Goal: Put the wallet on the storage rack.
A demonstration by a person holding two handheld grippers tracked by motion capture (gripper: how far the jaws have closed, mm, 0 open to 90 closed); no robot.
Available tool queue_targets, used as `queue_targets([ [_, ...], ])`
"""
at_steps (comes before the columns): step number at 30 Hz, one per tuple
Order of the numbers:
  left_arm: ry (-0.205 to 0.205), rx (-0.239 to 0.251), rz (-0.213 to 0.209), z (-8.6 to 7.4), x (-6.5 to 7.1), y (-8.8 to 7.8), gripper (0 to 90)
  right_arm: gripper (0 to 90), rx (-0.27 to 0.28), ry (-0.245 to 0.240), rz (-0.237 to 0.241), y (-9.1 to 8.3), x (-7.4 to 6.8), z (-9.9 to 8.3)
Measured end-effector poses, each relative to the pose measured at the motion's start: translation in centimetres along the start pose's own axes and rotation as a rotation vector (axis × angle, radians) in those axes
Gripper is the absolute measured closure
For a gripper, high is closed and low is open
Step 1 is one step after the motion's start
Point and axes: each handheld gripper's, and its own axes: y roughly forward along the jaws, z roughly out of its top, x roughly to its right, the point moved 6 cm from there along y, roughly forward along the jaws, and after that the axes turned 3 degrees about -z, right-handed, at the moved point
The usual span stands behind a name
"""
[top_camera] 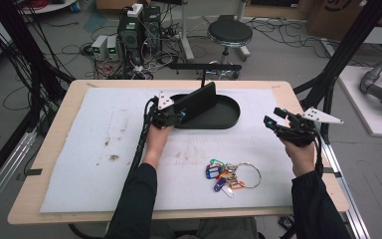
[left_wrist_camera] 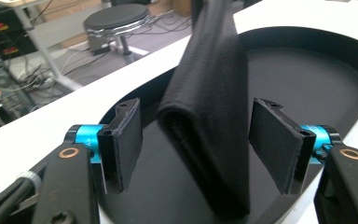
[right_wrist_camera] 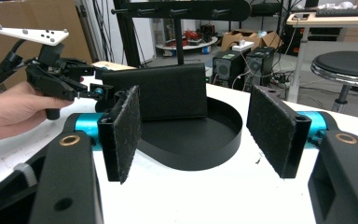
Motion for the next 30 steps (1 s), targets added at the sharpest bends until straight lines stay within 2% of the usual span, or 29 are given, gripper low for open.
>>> queue_targets([
  [4, 0.021, -0.014, 0.04, 0.3, -0.3, -0.9, 33.3, 36.2, 0.003, -0.001, -0.002, -0.1, 0.1, 0.0],
  [7, 0.048, 0.012, 0.073, 0.7, -0.2, -2.0, 33.3, 36.2, 0.002, 0.002, -0.001, -0.1, 0.1, 0.0],
  [10, 0.053, 0.046, 0.082, 1.0, 0.1, -3.1, 33.3, 36.1, 0.004, 0.002, -0.002, -0.1, 0.1, 0.0],
  [12, 0.04, 0.039, 0.053, 1.2, 0.3, -3.8, 33.3, 36.1, 0.001, 0.002, 0.0, -0.1, 0.0, 0.0],
  [17, 0.03, 0.091, 0.026, 1.7, 1.0, -6.1, 33.4, 36.2, -0.006, -0.013, -0.002, -0.1, -0.1, -0.1],
  [20, 0.021, 0.125, -0.013, 1.7, 1.2, -7.6, 33.3, 36.1, -0.018, -0.023, 0.001, 0.1, -0.3, -0.2],
  [23, 0.007, 0.127, -0.037, 1.5, 1.3, -8.9, 32.7, 36.1, -0.028, -0.018, 0.013, 0.2, -0.5, -0.3],
  [27, -0.039, 0.114, -0.08, 0.5, 1.4, -10.5, 29.2, 36.1, -0.044, -0.024, 0.008, 0.3, -0.7, -0.4],
  [30, -0.029, 0.094, -0.098, -0.3, 1.4, -11.8, 25.9, 36.0, -0.049, -0.027, 0.009, 0.3, -0.9, -0.4],
])
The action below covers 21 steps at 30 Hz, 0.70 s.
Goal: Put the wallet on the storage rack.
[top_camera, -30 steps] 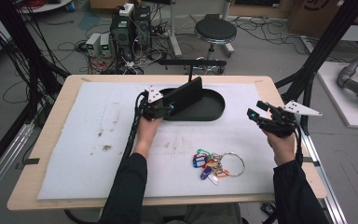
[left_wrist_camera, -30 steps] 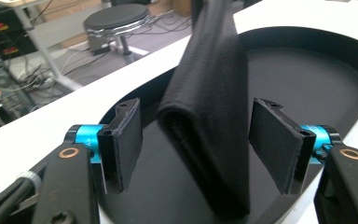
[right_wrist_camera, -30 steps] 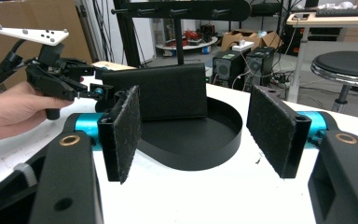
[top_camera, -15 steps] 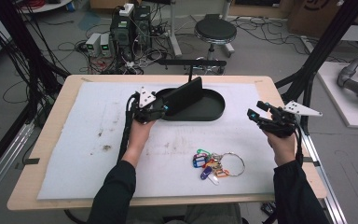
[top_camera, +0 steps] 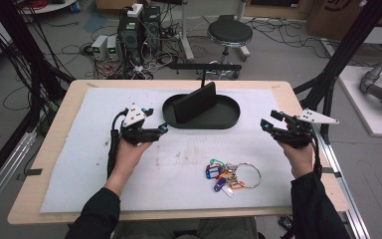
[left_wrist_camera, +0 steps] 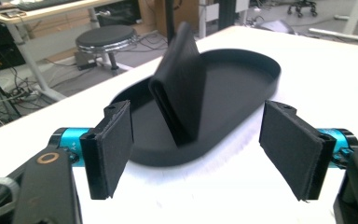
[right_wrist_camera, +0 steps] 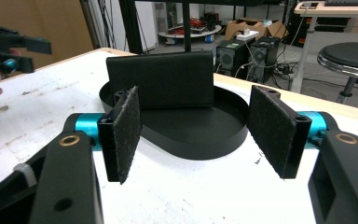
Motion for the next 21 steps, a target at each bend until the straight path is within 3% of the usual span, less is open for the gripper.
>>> queue_targets([
  [5, -0.015, -0.006, -0.03, -1.3, 0.5, -2.1, 24.0, 35.4, -0.002, -0.002, -0.003, -0.1, -0.3, 0.0],
  [10, -0.024, -0.042, -0.015, -3.1, 0.5, -3.9, 24.0, 35.0, 0.01, -0.008, -0.018, -0.5, -0.4, 0.2],
  [13, -0.022, -0.045, -0.006, -3.9, 0.6, -5.2, 24.0, 33.8, 0.019, 0.013, -0.028, -0.9, -0.4, 0.2],
  [17, -0.025, -0.042, 0.007, -4.7, 0.7, -7.0, 24.0, 30.8, -0.014, 0.034, -0.033, -1.2, -0.4, -0.2],
  [21, -0.012, -0.04, 0.036, -5.2, 0.9, -8.2, 24.0, 30.5, -0.007, 0.009, -0.03, -2.1, -1.4, -0.6],
])
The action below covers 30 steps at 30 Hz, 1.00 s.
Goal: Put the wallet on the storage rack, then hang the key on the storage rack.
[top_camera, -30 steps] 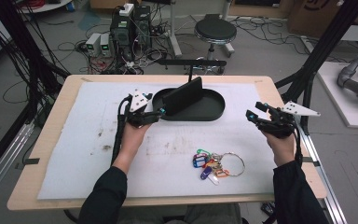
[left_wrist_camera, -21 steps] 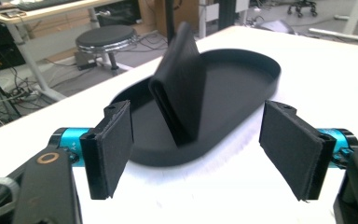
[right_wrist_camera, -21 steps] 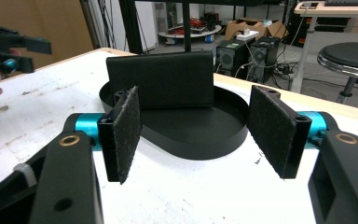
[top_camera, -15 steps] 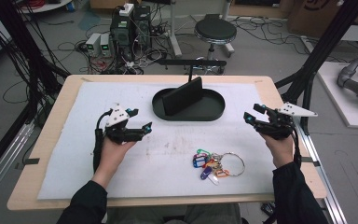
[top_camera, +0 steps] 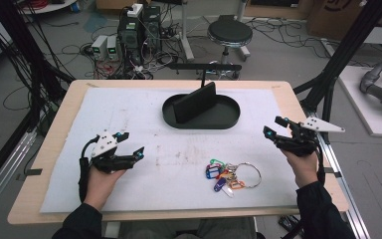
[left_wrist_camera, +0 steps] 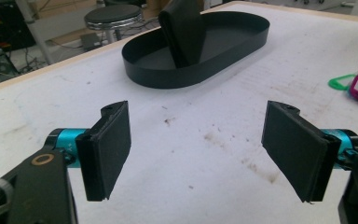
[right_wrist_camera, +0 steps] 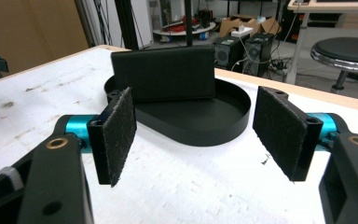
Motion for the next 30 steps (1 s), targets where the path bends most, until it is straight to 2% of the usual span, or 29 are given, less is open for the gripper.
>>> queue_targets([
  [5, -0.004, 0.023, 0.017, 0.1, 0.0, -0.6, 24.0, 30.5, 0.002, -0.005, 0.002, -0.9, -0.7, -0.8],
  [13, -0.009, 0.058, 0.06, 0.1, -1.0, -1.0, 26.6, 29.6, -0.007, -0.02, -0.027, -2.2, -0.6, -1.3],
  [15, -0.011, 0.076, 0.067, -0.1, -1.4, -1.1, 26.9, 29.6, 0.019, -0.028, -0.043, -2.4, -0.4, -1.6],
  [18, -0.036, 0.115, 0.074, -0.3, -1.9, -1.4, 27.8, 29.7, 0.01, 0.013, -0.058, -2.6, 0.1, -2.2],
  [21, -0.056, 0.146, 0.083, -0.2, -2.2, -1.8, 27.8, 31.0, 0.007, 0.025, -0.053, -2.8, 0.2, -2.4],
  [23, -0.074, 0.143, 0.078, -0.2, -2.2, -1.9, 28.3, 33.4, -0.034, 0.028, -0.034, -2.8, -0.2, -2.7],
  [27, -0.089, 0.12, 0.079, -0.3, -2.3, -1.8, 28.4, 39.7, -0.098, -0.005, -0.022, -2.4, -0.7, -3.4],
  [30, -0.085, 0.12, 0.081, -0.3, -2.3, -1.7, 28.3, 45.6, -0.137, -0.011, -0.007, -2.0, -0.9, -4.0],
])
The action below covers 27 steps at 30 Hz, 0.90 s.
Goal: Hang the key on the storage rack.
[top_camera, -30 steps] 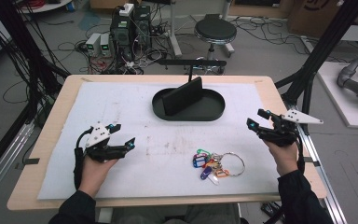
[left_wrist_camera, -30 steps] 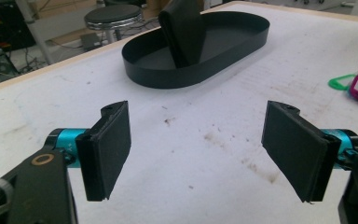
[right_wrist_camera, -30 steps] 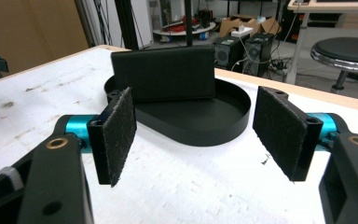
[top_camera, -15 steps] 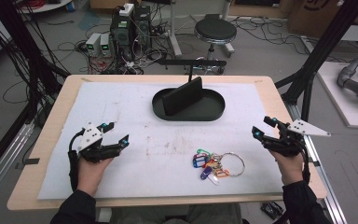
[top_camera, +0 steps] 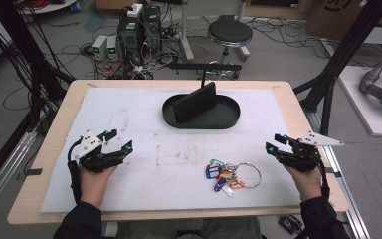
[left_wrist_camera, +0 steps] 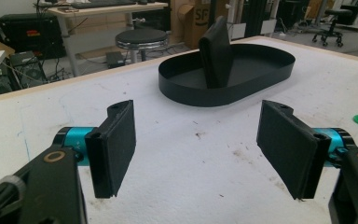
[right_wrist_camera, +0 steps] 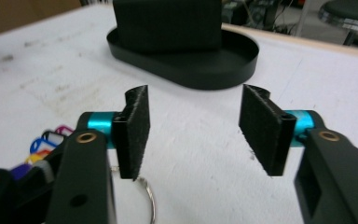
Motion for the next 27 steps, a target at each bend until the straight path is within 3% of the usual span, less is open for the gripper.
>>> queue_targets([
  [7, -0.002, -0.027, -0.008, -0.4, 0.0, 0.3, 28.2, 57.4, -0.099, -0.049, 0.029, 1.1, -0.7, -1.1],
  [13, -0.003, -0.032, -0.011, -0.6, 0.0, 0.5, 28.2, 60.0, -0.19, -0.07, 0.076, 2.0, -1.3, -2.1],
  [19, -0.001, -0.036, -0.014, -0.7, 0.1, 0.6, 28.2, 62.5, -0.21, -0.095, 0.118, 2.7, -2.2, -2.5],
  [24, 0.005, -0.04, -0.018, -0.8, 0.2, 0.6, 28.2, 65.6, -0.272, -0.134, 0.132, 3.6, -2.6, -3.3],
  [27, 0.006, -0.044, -0.019, -0.9, 0.2, 0.5, 28.2, 66.8, -0.314, -0.131, 0.139, 4.0, -2.4, -3.9],
])
